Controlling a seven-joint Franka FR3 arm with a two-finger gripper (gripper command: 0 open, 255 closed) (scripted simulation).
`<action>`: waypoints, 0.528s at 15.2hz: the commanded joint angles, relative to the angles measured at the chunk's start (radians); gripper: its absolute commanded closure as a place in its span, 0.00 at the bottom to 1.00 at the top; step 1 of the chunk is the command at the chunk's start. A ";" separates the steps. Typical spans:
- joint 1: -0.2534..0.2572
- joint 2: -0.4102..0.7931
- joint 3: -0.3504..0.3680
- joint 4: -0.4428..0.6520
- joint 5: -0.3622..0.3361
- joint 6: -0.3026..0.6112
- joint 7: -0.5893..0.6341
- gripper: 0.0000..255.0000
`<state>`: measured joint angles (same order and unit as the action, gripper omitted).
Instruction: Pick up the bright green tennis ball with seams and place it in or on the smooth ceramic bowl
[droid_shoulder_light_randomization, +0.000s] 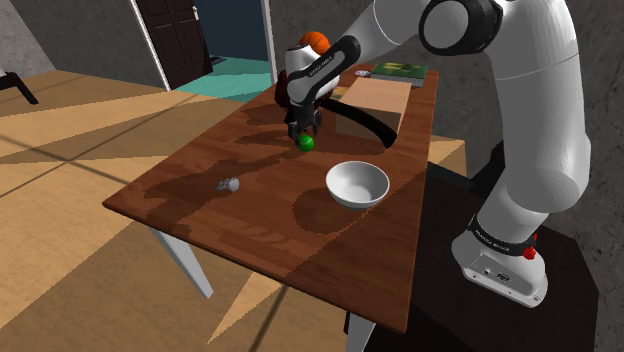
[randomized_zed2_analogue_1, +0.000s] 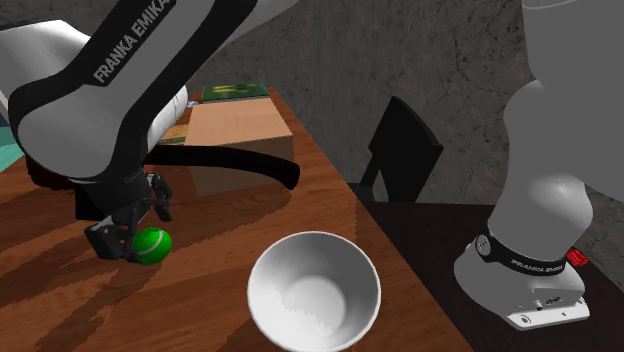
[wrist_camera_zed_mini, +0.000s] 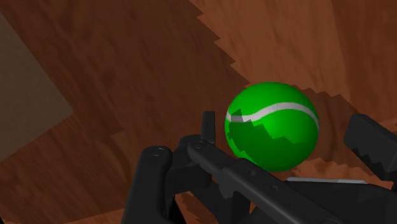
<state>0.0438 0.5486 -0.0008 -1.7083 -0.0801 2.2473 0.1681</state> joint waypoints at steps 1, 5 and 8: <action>-0.001 0.014 -0.001 -0.005 -0.001 0.020 0.000 0.00; -0.002 0.027 -0.001 -0.007 -0.002 0.035 0.001 0.00; -0.002 0.027 -0.001 -0.007 -0.002 0.035 0.001 0.00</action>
<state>0.0422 0.5753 -0.0023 -1.7155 -0.0816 2.2818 0.1685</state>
